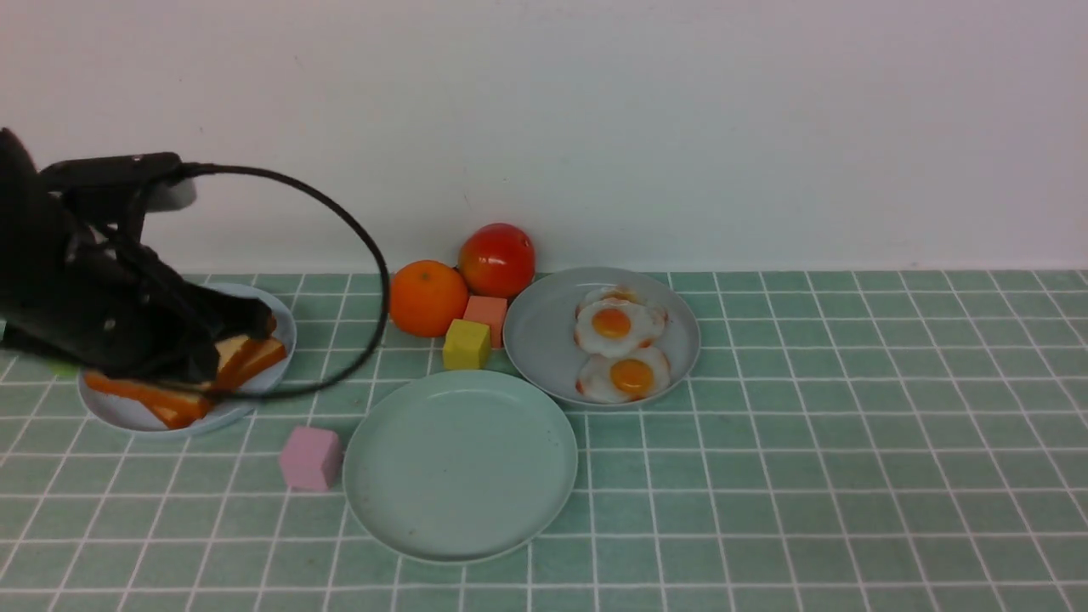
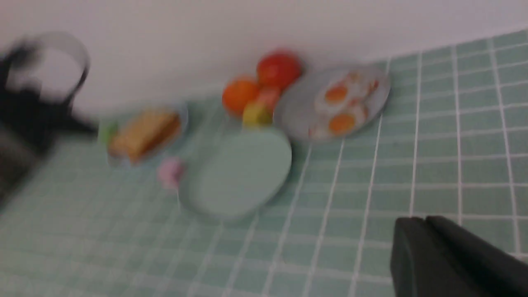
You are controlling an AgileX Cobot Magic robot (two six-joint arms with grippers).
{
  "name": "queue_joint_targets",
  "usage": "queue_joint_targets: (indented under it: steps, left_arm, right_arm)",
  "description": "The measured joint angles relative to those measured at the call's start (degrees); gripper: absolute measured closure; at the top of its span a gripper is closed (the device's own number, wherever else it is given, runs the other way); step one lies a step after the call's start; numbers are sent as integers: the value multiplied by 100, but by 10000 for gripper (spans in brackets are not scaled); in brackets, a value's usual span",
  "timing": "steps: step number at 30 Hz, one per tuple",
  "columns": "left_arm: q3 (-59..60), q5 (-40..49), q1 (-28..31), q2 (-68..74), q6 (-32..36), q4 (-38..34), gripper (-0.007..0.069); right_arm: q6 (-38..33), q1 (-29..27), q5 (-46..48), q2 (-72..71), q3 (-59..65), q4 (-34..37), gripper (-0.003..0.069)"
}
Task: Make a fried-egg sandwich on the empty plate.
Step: Use the left arm to grab a slice of bread
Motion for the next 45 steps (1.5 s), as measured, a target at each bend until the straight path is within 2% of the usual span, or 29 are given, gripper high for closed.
queue_joint_targets:
  steps: [5, 9, 14, 17, 20, 29, 40, 45]
  left_arm:
    - [-517, -386, 241, 889, 89, 584, 630]
    - [-706, -658, 241, 1372, 185, 1056, 562]
    - [-766, -1143, 241, 1942, 212, 1787, 348]
    - [-766, -1331, 241, 2145, 217, 1943, 256]
    - [-772, -1536, 241, 2287, 217, 1986, 204]
    - [-814, -1657, 241, 2381, 217, 2019, 183]
    - [-796, -1460, 228, 1705, 217, 1981, 177]
    - [-786, -1287, 217, 1819, 224, 1958, 177]
  right_arm:
    - [-362, 490, 508, 781, -1137, -537, 659]
    - [-400, 833, 447, 1085, -1463, -671, 659]
    - [-408, 968, 521, 1282, -1512, -693, 659]
    - [-408, 968, 622, 1282, -1512, -700, 659]
    - [-408, 968, 634, 1282, -1512, -707, 659]
    - [-408, 968, 640, 1282, -1512, -713, 659]
    - [-408, 968, 677, 1282, -1512, -715, 655]
    - [-408, 968, 681, 1282, -1512, -715, 652]
